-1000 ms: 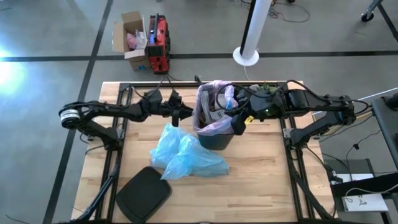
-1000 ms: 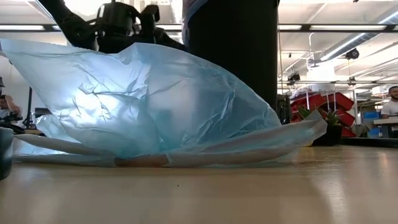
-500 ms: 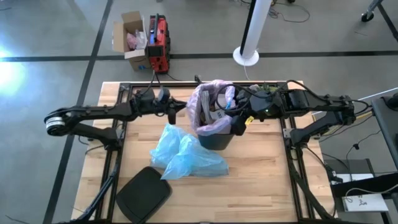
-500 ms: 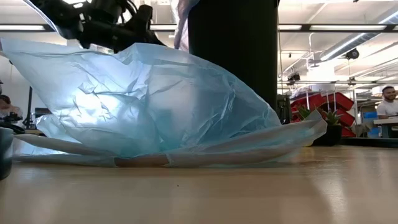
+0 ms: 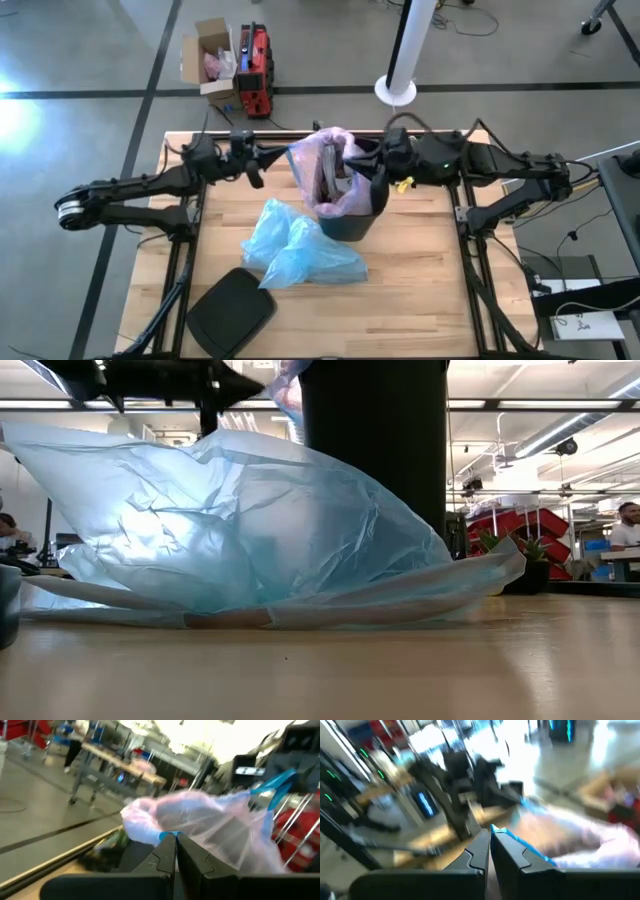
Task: Place trash/remove bag and relplace
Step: Remove the pink trash bag from the trash bin
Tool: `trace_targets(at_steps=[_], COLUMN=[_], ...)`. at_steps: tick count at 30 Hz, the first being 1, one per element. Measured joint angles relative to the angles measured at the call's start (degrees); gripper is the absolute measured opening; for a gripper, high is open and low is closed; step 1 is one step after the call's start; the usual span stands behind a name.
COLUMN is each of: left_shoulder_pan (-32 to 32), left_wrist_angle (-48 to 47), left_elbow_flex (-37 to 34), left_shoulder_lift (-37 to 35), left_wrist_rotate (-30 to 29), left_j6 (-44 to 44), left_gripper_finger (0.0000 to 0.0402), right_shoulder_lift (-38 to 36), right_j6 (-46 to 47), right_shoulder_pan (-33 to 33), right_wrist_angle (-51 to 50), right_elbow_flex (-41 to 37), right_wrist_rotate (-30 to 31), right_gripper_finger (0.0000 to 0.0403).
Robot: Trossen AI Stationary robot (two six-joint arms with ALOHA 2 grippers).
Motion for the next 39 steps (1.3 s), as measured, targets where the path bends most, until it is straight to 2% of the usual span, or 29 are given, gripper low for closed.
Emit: trace_targets(at_steps=[4, 8, 13, 18, 21, 25, 28, 31, 33, 35, 39], left_shoulder_pan=[-0.1, -1.1, -2.1, -2.1, -2.1, -2.1, -2.1, -2.0, -1.9, -1.2, -0.4], left_wrist_angle=[0.7, 0.7, 0.6, -2.1, -12.3, -36.0, -54.8, -69.1, -74.0, -72.8, -63.4], left_elbow_flex=[3.1, 9.6, 20.4, 33.6, 41.6, 50.7, 55.1, 55.5, 53.7, 50.3, 40.9], left_shoulder_lift=[-1.1, -0.1, 3.7, 9.8, 13.1, 15.0, 14.9, 13.8, 13.2, 12.1, 10.5], left_wrist_rotate=[2.3, 4.6, 4.9, 8.7, 11.3, 12.2, 5.9, -5.2, -9.2, -9.2, -7.2], left_j6=[-3.7, -4.1, -3.6, -2.9, 0.1, 10.2, 19.4, 27.6, 27.9, 22.6, 9.0], left_gripper_finger=[0.0000, 0.0000, 0.0000, 0.0000, 0.0000, 0.0000, 0.0002, 0.0013, 0.0027, 0.0046, 0.0100], right_shoulder_lift=[0.0, 0.0, 0.0, 0.0, -0.3, -1.5, -2.3, -2.8, -3.0, -3.0, -3.0], right_j6=[-5.9, -8.7, -13.6, -23.9, -27.8, -28.5, -27.9, -27.6, -27.5, -27.5, -27.8], right_shoulder_pan=[0.0, -0.8, -1.4, -1.4, -1.4, -1.4, -1.4, -1.4, -1.4, -1.4, -1.4], right_wrist_angle=[8.9, 14.4, 19.9, 33.1, 36.5, 30.9, 25.5, 20.3, 17.6, 16.9, 16.4], right_elbow_flex=[0.0, 0.0, 0.0, 0.0, 0.1, 0.1, 0.1, 0.1, 0.0, 0.0, 0.0], right_wrist_rotate=[0.0, 0.0, 0.2, 3.0, 3.1, 3.0, 4.7, 7.0, 8.0, 8.1, 8.1], right_gripper_finger=[0.0008, 0.0008, 0.0008, 0.0008, 0.0008, 0.0008, 0.0008, 0.0008, 0.0008, 0.0008, 0.0008])
